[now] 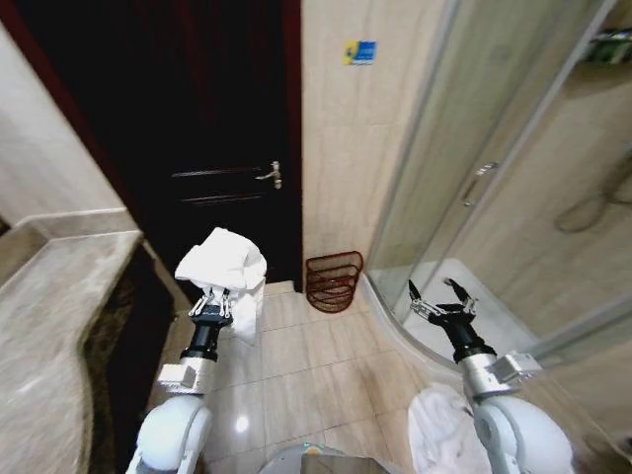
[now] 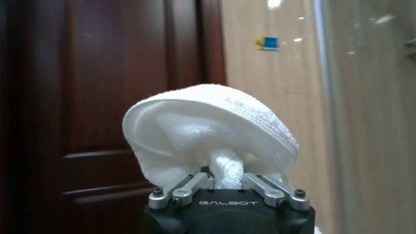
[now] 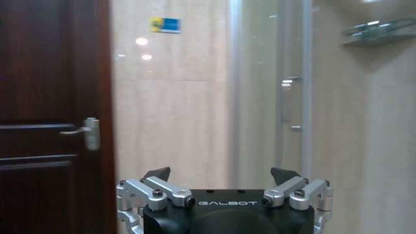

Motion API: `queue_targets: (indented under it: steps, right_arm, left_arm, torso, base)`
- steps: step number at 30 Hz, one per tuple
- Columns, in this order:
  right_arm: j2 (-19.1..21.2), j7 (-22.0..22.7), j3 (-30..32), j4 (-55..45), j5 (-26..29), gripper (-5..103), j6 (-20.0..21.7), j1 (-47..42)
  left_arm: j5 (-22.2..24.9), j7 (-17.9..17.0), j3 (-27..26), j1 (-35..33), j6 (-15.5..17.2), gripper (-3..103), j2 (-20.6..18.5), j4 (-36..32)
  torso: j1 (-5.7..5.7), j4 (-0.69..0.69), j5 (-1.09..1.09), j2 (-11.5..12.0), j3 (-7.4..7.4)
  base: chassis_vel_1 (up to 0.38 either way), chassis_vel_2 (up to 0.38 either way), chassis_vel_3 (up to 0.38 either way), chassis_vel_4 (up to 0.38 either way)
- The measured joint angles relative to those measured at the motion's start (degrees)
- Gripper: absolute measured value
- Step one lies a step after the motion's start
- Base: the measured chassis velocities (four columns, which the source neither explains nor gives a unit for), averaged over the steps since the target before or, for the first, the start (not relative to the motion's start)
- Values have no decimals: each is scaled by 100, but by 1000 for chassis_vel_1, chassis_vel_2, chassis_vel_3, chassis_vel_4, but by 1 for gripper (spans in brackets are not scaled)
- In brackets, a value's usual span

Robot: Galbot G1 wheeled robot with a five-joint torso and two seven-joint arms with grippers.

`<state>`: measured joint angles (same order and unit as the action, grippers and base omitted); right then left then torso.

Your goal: Discard the used towel into the hamper.

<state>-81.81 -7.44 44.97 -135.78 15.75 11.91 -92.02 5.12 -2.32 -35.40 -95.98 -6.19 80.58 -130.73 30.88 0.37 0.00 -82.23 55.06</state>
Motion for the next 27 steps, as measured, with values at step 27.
queue_targets:
  steps: [27]
  right_arm:
    - [-39,362,-34,90,-123,100,35,80]
  left_arm:
    - [576,379,-5,182,69,12,-125,254]
  torso:
    - [-1,1,0,0,0]
  base:
    - [-45,-20,-15,-44]
